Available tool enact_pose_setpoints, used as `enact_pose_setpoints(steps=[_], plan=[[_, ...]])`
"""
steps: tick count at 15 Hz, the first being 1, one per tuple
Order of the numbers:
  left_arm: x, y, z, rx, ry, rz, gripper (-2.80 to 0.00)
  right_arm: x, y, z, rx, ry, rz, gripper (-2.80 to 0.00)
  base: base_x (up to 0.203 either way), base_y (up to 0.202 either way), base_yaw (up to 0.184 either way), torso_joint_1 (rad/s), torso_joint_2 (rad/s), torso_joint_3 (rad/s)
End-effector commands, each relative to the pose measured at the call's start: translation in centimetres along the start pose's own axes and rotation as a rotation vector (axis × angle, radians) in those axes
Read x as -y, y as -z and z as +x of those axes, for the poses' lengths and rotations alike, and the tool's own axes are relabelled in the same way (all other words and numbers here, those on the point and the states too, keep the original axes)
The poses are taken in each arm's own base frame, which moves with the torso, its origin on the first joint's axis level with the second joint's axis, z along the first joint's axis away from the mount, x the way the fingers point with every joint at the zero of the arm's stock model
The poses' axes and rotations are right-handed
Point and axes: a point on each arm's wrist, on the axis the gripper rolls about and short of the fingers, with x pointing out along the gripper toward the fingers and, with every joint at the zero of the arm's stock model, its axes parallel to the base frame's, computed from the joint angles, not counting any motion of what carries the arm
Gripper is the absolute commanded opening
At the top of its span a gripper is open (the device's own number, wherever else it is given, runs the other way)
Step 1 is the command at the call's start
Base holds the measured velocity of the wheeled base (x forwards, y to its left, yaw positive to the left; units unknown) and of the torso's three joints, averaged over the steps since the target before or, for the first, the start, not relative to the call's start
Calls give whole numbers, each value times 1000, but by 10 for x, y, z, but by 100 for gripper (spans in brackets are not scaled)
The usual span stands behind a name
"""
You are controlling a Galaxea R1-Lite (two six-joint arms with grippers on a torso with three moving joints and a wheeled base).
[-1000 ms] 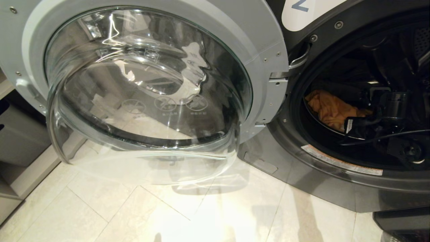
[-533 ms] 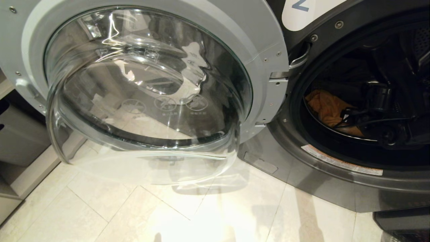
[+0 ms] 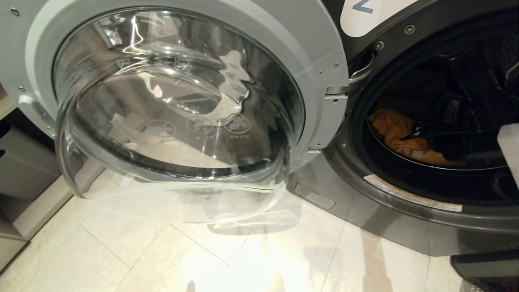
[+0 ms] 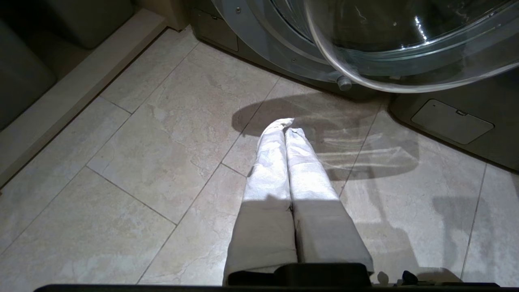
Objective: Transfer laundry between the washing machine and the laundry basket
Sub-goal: Pick a cloth and place it into the basket
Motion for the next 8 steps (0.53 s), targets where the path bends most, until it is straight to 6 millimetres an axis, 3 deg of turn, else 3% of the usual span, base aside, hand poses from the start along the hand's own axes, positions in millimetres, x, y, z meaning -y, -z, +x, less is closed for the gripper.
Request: enact_pose_setpoints(steps=[1, 8], plan=[[0, 11, 2, -42, 0, 5, -280, 8, 26, 28, -33, 38, -15, 0, 0, 0, 0, 0, 0, 0], [0, 11, 2, -42, 1, 8, -280, 13, 48, 37, -175, -68, 34, 0, 0, 0, 0, 0, 0, 0]])
